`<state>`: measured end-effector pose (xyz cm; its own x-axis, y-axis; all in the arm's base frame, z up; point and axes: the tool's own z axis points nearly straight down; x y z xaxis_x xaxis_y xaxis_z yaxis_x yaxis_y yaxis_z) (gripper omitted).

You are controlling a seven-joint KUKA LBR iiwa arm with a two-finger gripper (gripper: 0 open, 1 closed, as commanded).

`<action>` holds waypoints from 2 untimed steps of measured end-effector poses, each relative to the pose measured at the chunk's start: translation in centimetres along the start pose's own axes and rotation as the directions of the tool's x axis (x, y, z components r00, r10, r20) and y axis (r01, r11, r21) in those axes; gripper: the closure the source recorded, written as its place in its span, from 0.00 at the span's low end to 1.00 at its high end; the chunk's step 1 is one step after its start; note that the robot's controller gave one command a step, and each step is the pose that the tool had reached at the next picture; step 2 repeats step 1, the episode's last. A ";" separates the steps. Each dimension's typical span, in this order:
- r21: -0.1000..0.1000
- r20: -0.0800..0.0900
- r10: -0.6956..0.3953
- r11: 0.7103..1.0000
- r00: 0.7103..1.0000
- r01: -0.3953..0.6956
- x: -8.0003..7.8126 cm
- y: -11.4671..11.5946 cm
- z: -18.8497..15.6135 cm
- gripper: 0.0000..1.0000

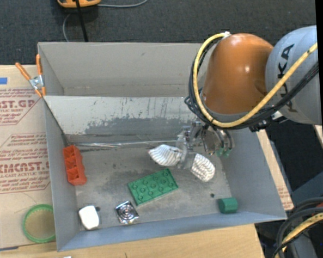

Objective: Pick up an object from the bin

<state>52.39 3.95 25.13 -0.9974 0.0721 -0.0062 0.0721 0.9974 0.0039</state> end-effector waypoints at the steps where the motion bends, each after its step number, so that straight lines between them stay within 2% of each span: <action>1: 0.001 -0.004 0.000 1.000 1.000 0.000 0.0 0.0 0.2 1.00; 2: 0.001 -0.004 0.000 1.000 1.000 0.000 0.0 0.0 0.2 1.00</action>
Offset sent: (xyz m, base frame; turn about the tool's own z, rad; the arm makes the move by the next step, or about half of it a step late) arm 0.0167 -0.0062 -0.0726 -0.2781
